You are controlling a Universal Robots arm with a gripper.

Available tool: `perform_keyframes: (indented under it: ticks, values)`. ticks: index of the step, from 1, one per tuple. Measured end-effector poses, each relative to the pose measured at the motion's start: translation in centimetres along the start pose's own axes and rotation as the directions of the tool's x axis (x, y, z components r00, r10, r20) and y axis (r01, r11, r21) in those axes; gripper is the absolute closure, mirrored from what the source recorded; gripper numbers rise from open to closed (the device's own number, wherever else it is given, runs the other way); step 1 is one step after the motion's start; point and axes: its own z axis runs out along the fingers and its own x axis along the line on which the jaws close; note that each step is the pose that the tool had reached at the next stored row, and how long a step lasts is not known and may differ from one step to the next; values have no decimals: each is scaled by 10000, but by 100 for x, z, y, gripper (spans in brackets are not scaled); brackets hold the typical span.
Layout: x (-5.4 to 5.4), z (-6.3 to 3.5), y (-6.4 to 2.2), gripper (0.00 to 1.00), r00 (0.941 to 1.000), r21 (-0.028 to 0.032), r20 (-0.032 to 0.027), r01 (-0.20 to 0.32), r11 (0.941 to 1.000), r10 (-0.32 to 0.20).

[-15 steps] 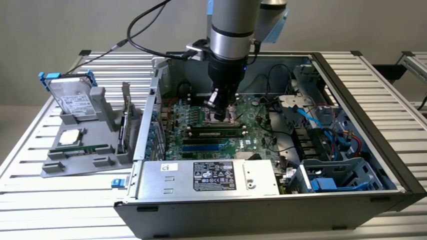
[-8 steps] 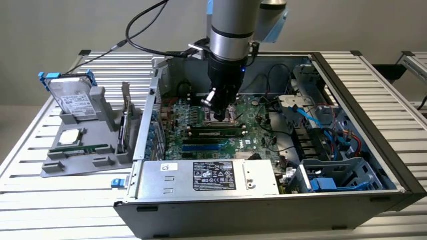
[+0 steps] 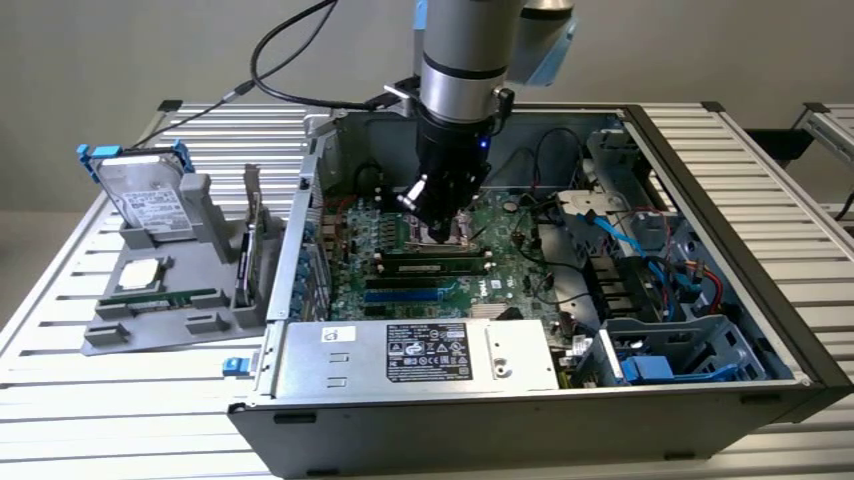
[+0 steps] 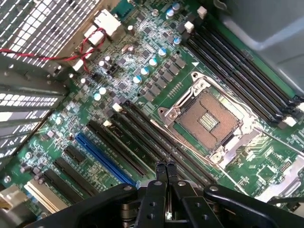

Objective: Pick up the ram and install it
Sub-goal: 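Press down the ram until it locks into place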

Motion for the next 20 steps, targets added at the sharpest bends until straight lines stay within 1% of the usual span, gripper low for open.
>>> perform_keyframes:
  ticks: [2,5,8,10,13,15,17,20]
  values:
    - [0,3,0,90,9993,-16,9,-364,9993,364]
    - [0,8,0,90,9959,-42,24,-907,9959,907]
    - [0,13,0,90,9894,-68,37,-1449,9894,1449]
    - [-1,17,0,90,9835,-86,44,-1808,9835,1808]
    - [-1,22,-1,90,9721,-114,55,-2346,9720,2347]
    - [-1,25,-1,90,9629,-133,62,-2698,9628,2699]
    - [-1,28,-1,90,9526,-151,66,-3041,9525,3043]
    - [-1,34,-1,90,9344,-180,74,-3561,9343,3562]
